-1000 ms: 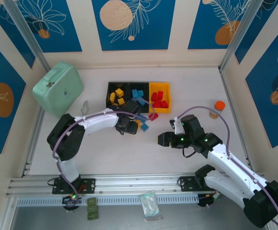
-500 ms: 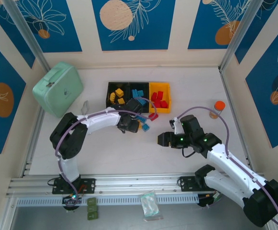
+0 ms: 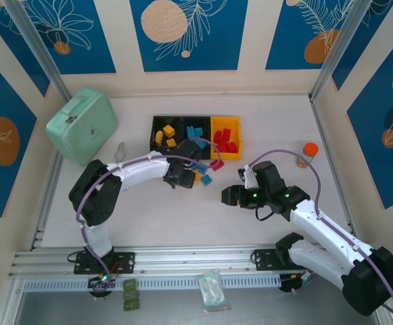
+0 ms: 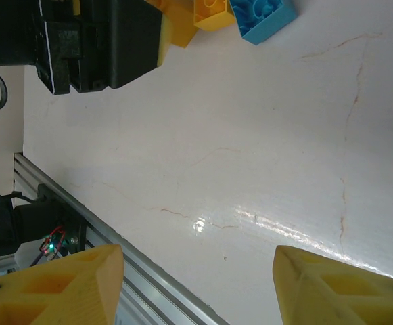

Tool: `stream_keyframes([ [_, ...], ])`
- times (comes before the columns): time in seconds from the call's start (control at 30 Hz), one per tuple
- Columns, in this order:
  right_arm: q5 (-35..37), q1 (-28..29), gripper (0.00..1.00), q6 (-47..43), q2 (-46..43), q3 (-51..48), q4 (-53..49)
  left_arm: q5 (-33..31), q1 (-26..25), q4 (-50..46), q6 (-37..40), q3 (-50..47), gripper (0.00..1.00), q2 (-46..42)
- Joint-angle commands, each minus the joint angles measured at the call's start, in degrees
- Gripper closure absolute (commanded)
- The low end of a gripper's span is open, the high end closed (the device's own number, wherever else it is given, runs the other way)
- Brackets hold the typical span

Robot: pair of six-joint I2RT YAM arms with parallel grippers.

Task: Sort the legos into containers by color
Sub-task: Pick up the lego from the center of the table, then place the lego on the lego.

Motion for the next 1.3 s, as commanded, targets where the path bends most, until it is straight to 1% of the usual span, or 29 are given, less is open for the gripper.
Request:
stream_keyframes([
  [0.0, -1.1, 0.3, 0.40, 0.2, -0.4, 0.7, -0.3, -0.9, -0.6, -0.8, 1.6, 1.9, 0.39, 1.4],
  [0.07, -0.8, 0.3, 0.40, 0.4, -1.0, 0.3, -0.6, -1.4, -0.4, -1.0, 2.4, 2.8, 0.40, 2.7],
  [0.17, -0.7, 0.3, 0.40, 1.1, -1.7, -0.5, -0.5, -2.0, -0.4, -1.4, 4.1, 4.3, 0.43, 4.5],
  [0.23, -0.6, 0.3, 0.40, 1.4, -1.9, -1.1, -0.2, -2.1, -0.4, -1.5, 4.9, 5.1, 0.48, 5.3],
  [0.33, -0.7, 0.4, 0.40, 1.8, -2.0, -1.4, -0.3, -2.1, -0.4, -2.0, 5.4, 5.7, 0.61, 5.2],
  [0.43, -0.5, 0.4, 0.40, 1.8, -2.2, -1.5, -0.2, -1.7, -0.5, -2.7, 5.4, 5.2, 0.66, 3.9],
  [0.7, -1.2, 0.6, 0.40, 1.9, -1.2, -1.2, 1.1, -1.5, -0.3, -4.0, 4.0, 0.8, 0.67, -3.9],
  [0.87, -1.0, 2.7, 0.40, 2.0, 1.4, 0.4, 3.0, -2.2, 0.8, -5.8, 4.0, -0.5, 0.68, -9.2],
  [0.97, 0.0, 5.1, 0.40, 1.9, 4.1, 2.4, 4.8, -2.4, 2.3, -6.1, 4.4, -0.4, 0.68, -12.2],
  [1.1, 0.6, 7.2, 0.40, 1.5, 9.4, 6.0, 7.3, -1.6, 6.2, -6.8, 5.9, 2.2, 0.68, -14.0],
  [1.27, 0.7, 9.0, 0.40, 1.1, 15.3, 9.4, 10.5, -1.1, 11.7, -7.8, 8.6, 8.4, 0.68, -11.4],
])
